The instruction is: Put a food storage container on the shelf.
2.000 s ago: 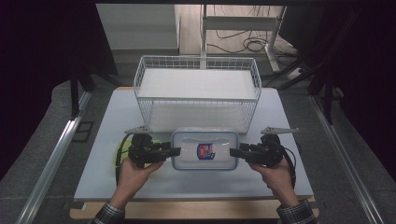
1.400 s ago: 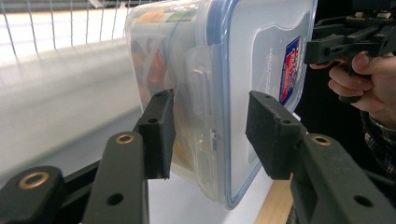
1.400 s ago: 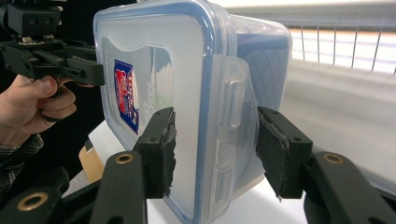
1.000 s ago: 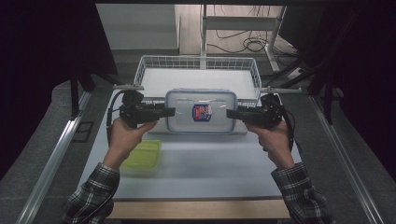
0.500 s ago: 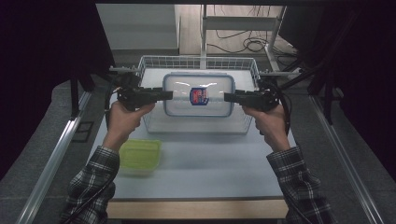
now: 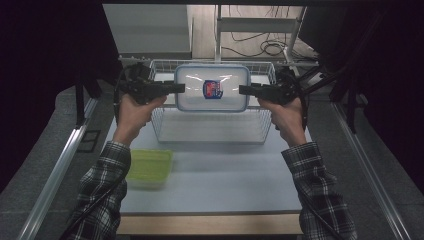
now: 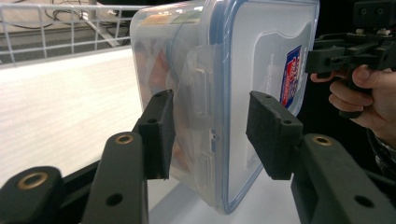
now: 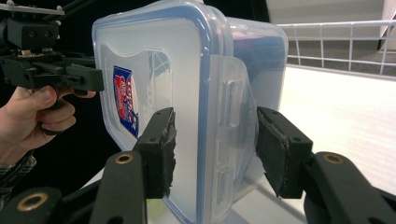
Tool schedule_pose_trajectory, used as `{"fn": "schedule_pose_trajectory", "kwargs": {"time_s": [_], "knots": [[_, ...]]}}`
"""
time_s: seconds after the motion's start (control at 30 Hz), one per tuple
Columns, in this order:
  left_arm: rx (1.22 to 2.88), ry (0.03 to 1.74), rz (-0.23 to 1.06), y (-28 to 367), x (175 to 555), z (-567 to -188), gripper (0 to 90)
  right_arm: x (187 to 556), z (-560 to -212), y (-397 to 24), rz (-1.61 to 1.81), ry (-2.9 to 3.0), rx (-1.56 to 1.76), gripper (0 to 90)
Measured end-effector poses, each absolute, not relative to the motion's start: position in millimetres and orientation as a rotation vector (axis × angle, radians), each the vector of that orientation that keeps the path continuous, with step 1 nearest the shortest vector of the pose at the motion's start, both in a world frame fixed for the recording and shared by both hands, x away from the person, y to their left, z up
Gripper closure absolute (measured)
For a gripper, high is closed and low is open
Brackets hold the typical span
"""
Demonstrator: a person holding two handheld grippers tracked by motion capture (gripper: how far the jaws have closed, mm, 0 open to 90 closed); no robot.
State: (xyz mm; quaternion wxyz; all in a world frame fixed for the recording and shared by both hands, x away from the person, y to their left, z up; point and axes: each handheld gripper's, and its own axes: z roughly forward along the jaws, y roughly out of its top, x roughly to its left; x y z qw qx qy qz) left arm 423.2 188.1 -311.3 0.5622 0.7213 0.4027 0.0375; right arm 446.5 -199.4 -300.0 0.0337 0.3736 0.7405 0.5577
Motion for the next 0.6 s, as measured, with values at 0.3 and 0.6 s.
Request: {"fn": "schedule_pose_trajectory", "kwargs": {"time_s": [0.3, 0.6], "knots": [[1.675, 0.974, 0.079, 185.7, 440.2, -316.0, 52.1, 466.0, -303.6, -199.7, 1.731, 2.248, 1.211, 48.6], [1.661, 0.984, 0.144, 183.1, 441.0, -316.7, 49.1, 468.6, -301.8, -197.2, 1.687, 2.248, 1.208, 47.4]]}}
